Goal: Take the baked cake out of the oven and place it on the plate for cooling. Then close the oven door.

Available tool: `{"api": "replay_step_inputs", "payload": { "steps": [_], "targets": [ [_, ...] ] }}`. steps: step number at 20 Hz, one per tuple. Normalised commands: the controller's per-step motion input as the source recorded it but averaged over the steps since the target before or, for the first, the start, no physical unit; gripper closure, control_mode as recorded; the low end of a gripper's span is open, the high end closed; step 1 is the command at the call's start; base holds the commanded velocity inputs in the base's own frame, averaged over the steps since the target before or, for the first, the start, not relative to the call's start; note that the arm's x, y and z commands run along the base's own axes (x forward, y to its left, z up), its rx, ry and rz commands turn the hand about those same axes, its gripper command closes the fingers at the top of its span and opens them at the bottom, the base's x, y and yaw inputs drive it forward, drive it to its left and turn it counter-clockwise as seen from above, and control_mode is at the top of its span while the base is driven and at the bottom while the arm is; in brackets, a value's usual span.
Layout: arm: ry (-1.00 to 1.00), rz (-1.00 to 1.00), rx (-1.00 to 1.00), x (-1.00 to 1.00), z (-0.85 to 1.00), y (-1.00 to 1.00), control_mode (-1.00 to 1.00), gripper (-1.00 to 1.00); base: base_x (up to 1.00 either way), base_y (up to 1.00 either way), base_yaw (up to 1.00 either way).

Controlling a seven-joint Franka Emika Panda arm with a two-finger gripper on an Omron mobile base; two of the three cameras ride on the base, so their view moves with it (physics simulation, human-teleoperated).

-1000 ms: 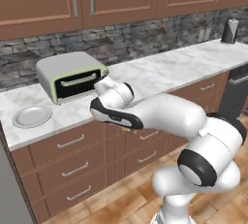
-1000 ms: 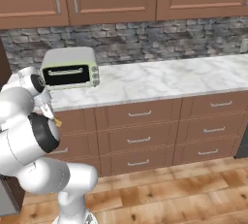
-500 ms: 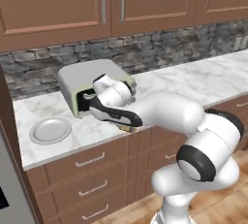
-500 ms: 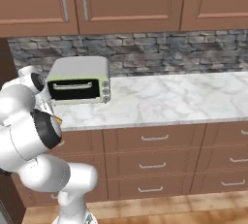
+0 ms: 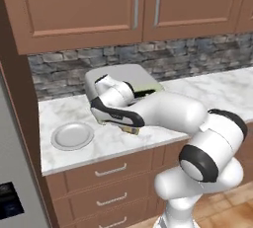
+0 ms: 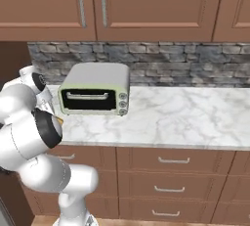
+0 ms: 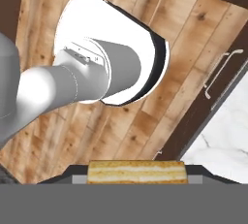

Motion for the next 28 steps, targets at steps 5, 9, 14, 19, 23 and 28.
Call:
{"api": "replay_step_inputs", "payload": {
  "steps": [5, 9, 14, 19, 23, 28],
  "targets": [
    [0.0, 0.0, 0.0, 0.0, 0.0, 0.0, 1.0, 1.0, 0.48, 0.0, 0.26],
    [0.03, 0.09, 0.11, 0.31, -0.13, 0.0, -1.0, 1.0, 0.29, 0.0, 0.1],
    [0.16, 0.25, 0.28, 0.75, -0.32, 0.1, -1.0, 1.0, 0.0, 0.0, 0.0],
    [0.3, 0.34, 0.2, 0.7, -0.31, 0.67, -1.0, 1.0, 0.0, 0.0, 0.0],
    [0.22, 0.18, 0.06, 0.74, -0.09, 1.0, -1.0, 1.0, 0.0, 0.0, 0.0],
    [0.08, 0.17, 0.05, 0.53, -0.37, 0.82, -1.0, 1.0, 0.0, 0.0, 0.0]
  ]
}}
